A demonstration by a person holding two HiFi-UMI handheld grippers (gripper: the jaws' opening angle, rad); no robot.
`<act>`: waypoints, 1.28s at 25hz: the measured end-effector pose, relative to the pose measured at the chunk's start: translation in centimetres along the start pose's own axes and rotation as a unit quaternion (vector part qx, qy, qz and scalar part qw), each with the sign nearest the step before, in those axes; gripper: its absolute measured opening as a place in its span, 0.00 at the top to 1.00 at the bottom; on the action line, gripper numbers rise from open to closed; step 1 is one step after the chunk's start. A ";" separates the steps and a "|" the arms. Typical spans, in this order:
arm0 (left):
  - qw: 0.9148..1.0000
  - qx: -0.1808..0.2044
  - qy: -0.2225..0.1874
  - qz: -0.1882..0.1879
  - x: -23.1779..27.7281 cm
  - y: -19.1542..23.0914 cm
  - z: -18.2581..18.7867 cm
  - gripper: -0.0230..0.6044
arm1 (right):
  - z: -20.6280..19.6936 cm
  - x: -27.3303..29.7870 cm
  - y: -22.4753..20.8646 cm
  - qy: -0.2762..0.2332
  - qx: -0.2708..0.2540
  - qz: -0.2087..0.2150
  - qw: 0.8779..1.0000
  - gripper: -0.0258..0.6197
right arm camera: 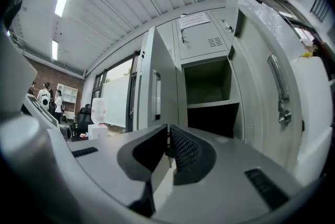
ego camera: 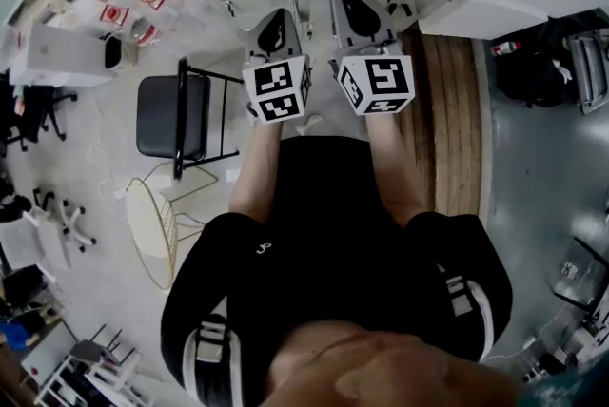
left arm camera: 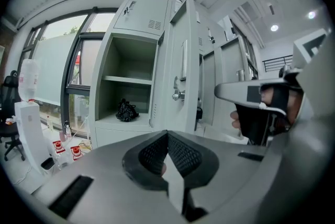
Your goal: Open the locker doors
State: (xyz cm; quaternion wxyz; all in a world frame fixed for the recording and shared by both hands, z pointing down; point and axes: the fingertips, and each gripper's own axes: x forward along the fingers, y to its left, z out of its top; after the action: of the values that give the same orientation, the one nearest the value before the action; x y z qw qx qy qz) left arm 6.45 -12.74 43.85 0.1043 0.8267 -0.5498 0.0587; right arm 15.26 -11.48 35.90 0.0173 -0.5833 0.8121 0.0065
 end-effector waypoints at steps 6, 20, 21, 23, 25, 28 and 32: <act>1.000 0.010 -0.019 0.007 -0.3 -0.8 0.4 0.96 | -1.5 -0.4 -1.1 0.022 0.006 -0.013 1.000 0.91; 0.998 0.026 -0.033 -0.054 0.2 -6.3 1.0 0.96 | -3.8 -1.4 -3.5 0.047 0.019 -0.037 0.998 0.92; 0.997 0.026 -0.033 -0.059 0.2 -6.6 1.0 0.96 | -3.9 -1.6 -3.8 0.048 0.020 -0.040 0.998 0.92; 0.997 0.027 -0.033 -0.066 0.4 -7.3 1.1 0.96 | -4.0 -2.0 -4.2 0.049 0.021 -0.045 0.998 0.93; 0.997 0.027 -0.033 -0.072 0.7 -7.8 1.2 0.96 | -4.0 -2.3 -4.8 0.049 0.021 -0.049 0.997 0.93; 0.996 0.028 -0.031 -0.080 1.0 -8.5 1.1 0.96 | -4.1 -2.6 -5.6 0.051 0.019 -0.055 0.997 0.93; 0.995 0.027 -0.029 -0.087 1.4 -9.2 1.0 0.96 | -4.4 -2.8 -6.3 0.055 0.016 -0.062 0.996 0.93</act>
State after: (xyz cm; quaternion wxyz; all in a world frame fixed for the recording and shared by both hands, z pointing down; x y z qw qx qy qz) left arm 15.49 -10.79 42.15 0.0706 0.8754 -0.4765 0.0402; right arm 21.98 -10.99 40.41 -0.0176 -0.6315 0.7742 -0.0391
